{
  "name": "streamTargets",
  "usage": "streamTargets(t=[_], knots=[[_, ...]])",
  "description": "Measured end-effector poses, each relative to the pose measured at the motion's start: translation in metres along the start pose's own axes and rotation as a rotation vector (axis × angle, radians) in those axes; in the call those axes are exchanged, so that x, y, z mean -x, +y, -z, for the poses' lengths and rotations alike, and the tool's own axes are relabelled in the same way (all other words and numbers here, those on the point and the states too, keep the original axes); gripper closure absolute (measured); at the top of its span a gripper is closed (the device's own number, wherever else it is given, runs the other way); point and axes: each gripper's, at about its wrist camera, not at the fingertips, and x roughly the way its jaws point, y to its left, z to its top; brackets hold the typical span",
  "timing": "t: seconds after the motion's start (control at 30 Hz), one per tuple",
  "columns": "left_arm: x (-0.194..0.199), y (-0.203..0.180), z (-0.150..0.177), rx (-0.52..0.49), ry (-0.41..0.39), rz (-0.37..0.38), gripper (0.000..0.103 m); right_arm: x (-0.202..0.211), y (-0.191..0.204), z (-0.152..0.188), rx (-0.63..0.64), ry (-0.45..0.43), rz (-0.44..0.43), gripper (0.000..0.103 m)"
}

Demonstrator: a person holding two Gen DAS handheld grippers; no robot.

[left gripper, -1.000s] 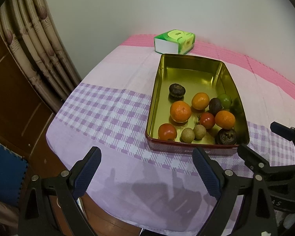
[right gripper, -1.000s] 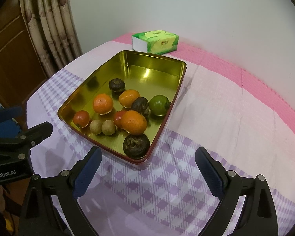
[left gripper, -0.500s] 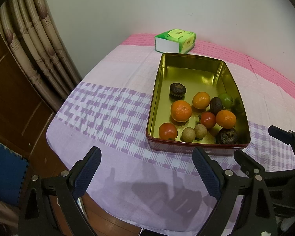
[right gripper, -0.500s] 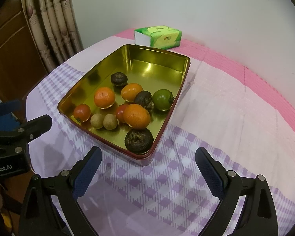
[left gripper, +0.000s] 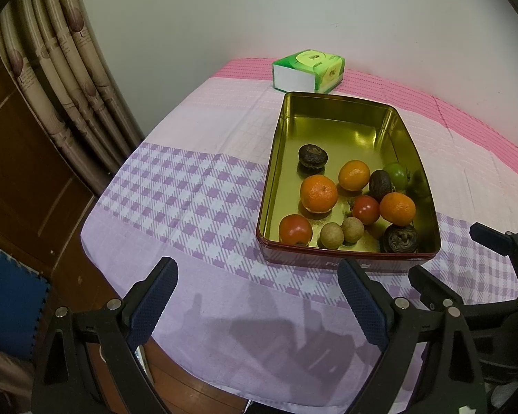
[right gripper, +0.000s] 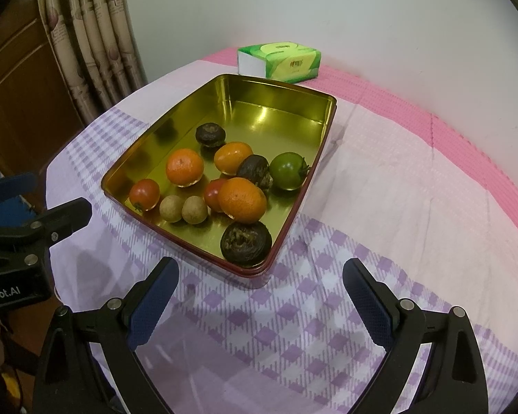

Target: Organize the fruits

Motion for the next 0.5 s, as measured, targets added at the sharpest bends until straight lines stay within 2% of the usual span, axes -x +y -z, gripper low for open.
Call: streamTargets(t=[0.5], knots=[[-0.0008,0.0013,0.0019,0.004,0.004,-0.005,0.011,-0.0026,0.0016,0.0022,0.001,0.007,-0.003,0.007]])
